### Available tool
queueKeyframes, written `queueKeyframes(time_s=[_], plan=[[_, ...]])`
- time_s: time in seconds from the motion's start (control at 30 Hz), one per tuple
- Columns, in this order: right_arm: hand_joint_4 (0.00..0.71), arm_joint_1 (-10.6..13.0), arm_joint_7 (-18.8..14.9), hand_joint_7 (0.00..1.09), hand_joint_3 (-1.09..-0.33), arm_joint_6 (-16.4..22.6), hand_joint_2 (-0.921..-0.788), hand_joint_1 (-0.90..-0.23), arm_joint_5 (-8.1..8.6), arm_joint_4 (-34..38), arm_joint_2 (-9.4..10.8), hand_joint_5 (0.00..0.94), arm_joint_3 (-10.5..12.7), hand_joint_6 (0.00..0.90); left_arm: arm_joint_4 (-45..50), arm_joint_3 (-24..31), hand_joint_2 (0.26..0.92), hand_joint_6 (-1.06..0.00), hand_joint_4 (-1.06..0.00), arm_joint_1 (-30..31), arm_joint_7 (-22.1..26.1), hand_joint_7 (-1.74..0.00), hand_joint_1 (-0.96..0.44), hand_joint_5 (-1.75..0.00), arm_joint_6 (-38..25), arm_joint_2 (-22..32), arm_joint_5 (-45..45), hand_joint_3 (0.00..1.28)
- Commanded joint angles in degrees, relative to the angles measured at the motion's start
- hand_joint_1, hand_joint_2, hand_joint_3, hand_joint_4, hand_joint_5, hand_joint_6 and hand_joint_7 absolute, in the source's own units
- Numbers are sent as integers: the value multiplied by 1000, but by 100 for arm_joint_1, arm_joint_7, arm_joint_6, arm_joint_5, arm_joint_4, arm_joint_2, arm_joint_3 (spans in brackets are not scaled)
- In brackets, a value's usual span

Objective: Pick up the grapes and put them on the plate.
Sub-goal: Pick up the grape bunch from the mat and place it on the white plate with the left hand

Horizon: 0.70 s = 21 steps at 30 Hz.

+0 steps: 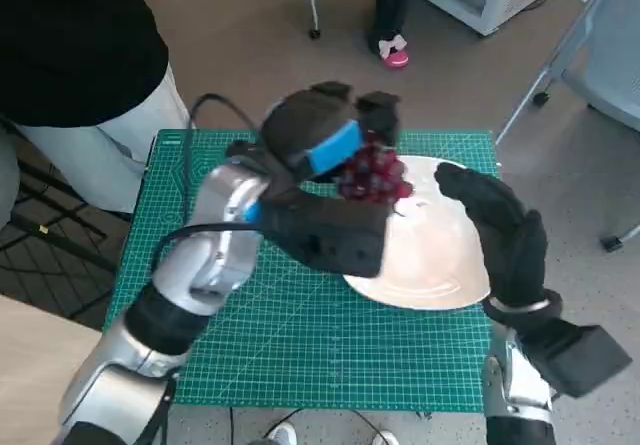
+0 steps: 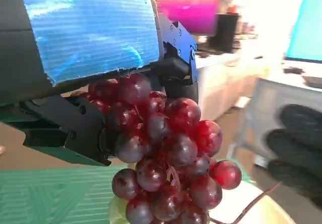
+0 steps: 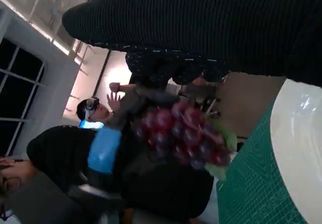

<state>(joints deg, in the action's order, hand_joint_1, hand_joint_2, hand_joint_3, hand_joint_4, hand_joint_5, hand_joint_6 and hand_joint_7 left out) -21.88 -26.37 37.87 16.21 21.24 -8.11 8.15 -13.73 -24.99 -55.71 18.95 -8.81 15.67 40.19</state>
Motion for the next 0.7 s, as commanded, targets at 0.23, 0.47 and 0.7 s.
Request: queueKeyframes(time_s=[0.23, 0.47, 0.7], plan=[[381, 358, 238, 391, -853, -4, -921, -622, -11, -158, -66, 4, 216, 59, -825, -157, 921, -411, -418, -517, -142, -1398, 3, -1447, 380, -401, -31, 283], [387, 485, 444, 346, -844, 132, -921, -616, -149, -252, -74, 4, 298, 88, -1304, -152, 921, -446, -440, -716, -191, -1381, 3, -1414, 622, -613, -128, 256], [392, 562, 578, 250, -843, 208, -921, -609, -185, -263, -95, 2, 353, 141, -1683, -152, 920, -464, -457, -860, -244, -1364, 3, -1397, 737, -781, -185, 241]])
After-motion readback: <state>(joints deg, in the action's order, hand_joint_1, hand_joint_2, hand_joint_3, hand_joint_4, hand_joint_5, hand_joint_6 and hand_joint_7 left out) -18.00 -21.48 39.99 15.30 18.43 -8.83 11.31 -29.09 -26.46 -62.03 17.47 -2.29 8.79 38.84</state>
